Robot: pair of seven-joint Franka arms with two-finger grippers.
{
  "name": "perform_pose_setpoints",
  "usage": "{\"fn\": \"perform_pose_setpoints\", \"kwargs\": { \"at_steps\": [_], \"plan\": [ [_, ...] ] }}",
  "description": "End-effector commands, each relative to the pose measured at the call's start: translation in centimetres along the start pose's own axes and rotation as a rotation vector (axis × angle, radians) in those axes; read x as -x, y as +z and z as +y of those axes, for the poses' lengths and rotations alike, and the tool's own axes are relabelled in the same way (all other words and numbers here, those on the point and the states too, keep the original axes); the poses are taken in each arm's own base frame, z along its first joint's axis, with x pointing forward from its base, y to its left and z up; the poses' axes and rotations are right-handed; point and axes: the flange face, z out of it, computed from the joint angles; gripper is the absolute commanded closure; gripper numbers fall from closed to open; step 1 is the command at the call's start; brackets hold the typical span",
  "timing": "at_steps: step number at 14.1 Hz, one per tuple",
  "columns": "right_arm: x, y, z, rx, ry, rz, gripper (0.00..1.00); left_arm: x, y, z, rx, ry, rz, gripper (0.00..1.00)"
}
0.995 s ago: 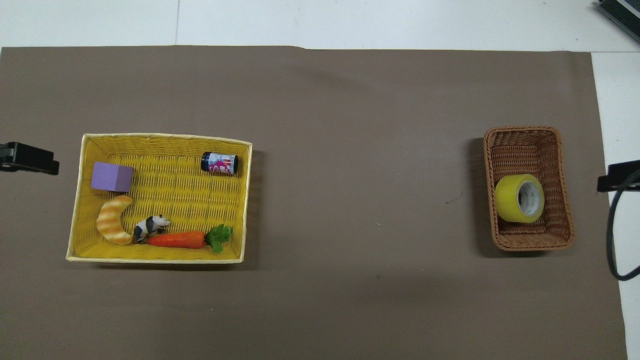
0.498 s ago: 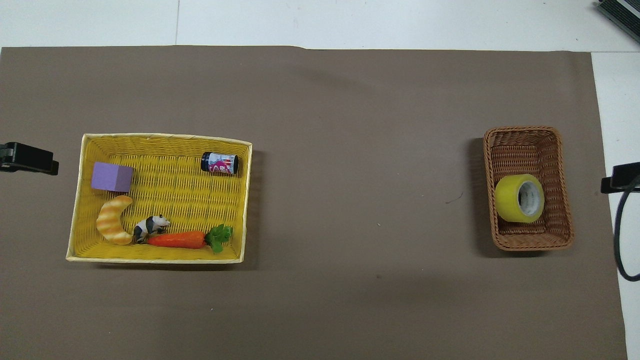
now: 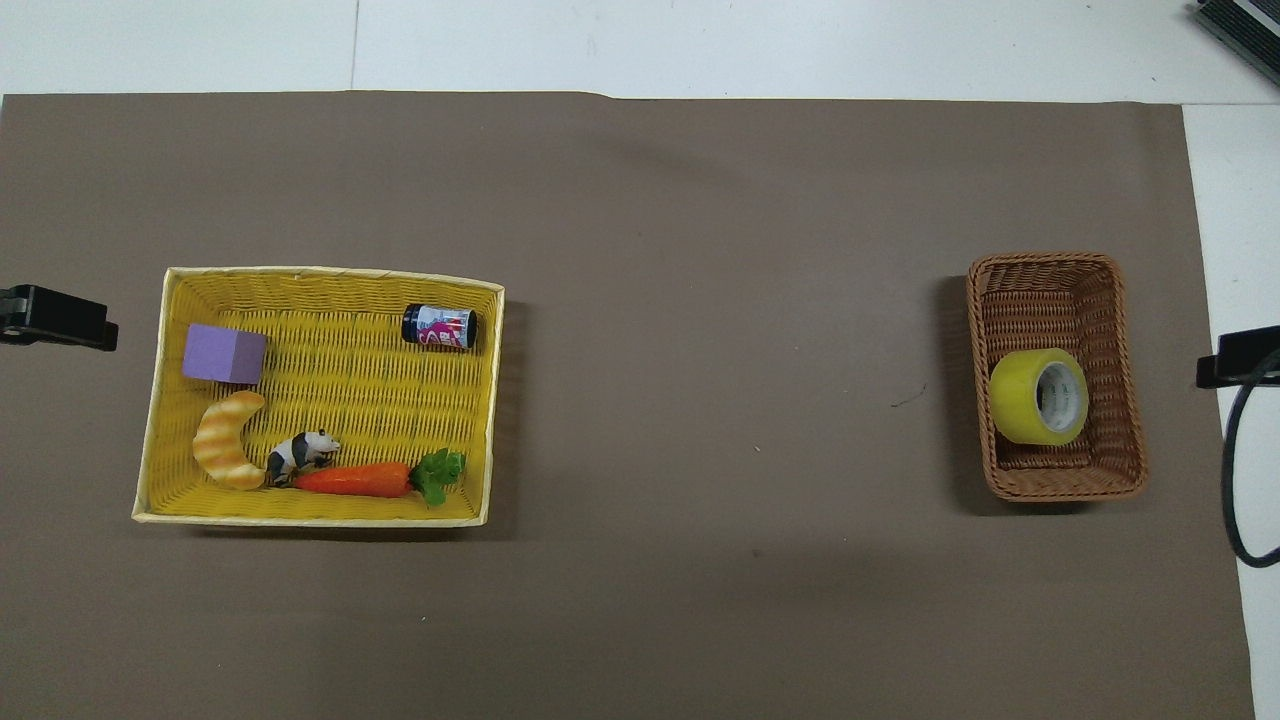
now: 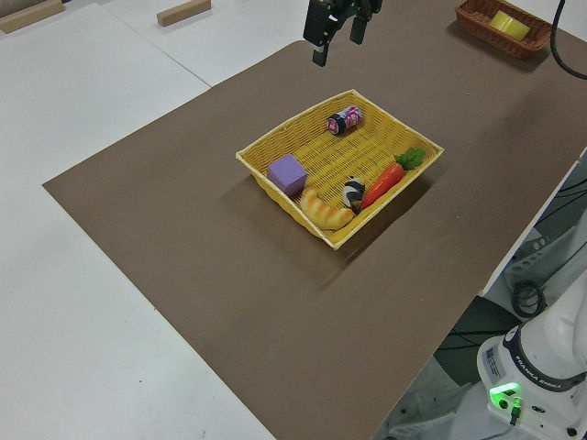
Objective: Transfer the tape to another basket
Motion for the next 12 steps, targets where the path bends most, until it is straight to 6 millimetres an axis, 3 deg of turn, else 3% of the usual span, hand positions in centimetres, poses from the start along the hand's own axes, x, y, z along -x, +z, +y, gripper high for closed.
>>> {"fn": "perform_pose_setpoints", "kwargs": {
  "at_steps": [1, 12],
  "plan": [
    [0.2, -0.1, 0.4, -0.007, -0.021, -0.011, 0.00, 0.6, -0.7, -0.2, -0.008, 0.014, -0.003, 0.00],
    [1.0, 1.1, -0.7, 0.048, -0.047, -0.039, 0.00, 0.7, -0.7, -0.3, -0.008, 0.008, -0.006, 0.00]
  ]
}}
